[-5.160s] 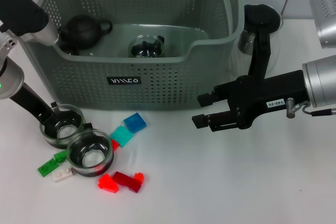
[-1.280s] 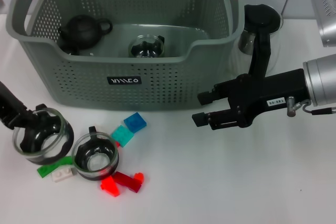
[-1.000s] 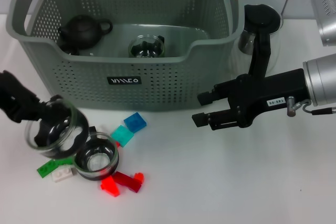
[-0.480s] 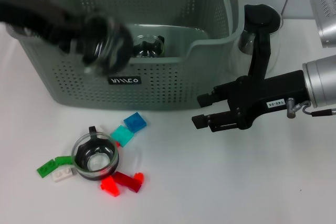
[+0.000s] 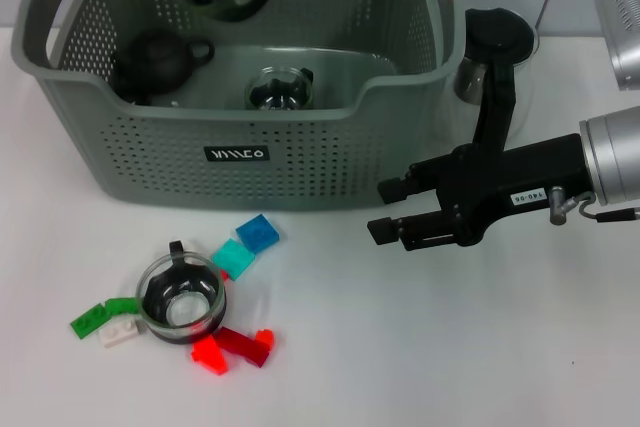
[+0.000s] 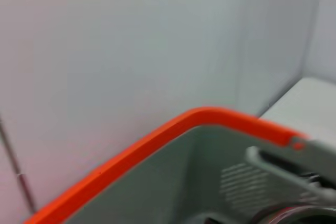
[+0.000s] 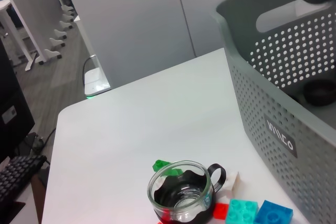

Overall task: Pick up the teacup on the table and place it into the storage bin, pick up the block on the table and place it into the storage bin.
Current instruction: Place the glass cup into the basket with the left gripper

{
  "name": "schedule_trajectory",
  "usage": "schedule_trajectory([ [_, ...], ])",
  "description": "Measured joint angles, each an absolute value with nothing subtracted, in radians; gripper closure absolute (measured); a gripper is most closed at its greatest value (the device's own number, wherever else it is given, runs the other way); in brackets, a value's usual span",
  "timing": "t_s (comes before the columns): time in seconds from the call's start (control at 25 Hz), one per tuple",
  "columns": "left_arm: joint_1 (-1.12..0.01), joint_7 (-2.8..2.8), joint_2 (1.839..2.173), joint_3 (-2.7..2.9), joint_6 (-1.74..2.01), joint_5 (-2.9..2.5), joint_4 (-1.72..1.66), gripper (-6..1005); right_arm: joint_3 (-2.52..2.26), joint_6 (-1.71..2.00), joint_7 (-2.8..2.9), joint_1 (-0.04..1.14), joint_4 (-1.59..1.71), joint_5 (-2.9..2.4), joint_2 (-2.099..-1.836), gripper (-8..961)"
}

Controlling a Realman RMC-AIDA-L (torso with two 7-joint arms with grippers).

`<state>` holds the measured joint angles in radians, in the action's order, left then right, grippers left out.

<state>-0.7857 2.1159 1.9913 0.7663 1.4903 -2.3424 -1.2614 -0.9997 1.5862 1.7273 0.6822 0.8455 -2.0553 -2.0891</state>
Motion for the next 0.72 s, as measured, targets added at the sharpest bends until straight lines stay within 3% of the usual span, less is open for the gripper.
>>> schedule_trajectory([
  [0.2, -0.807, 2.141, 1.998, 0.869, 1.333, -2.433, -1.175, 955, -0.999, 1.586, 1.727, 0.686, 0.847, -2.055, -2.088, 344],
  [0.48, -0.825, 2.143, 2.056, 0.954, 1.100, -2.560, -1.097, 956, -0.997, 1.586, 1.727, 0.686, 0.851, -2.056, -2.088, 343],
  [0.72, -0.840, 2.143, 2.083, 1.026, 0.979, -2.670, -1.037, 955, -0.994, 1.586, 1.723, 0.687, 0.851, -2.055, -2.086, 344],
])
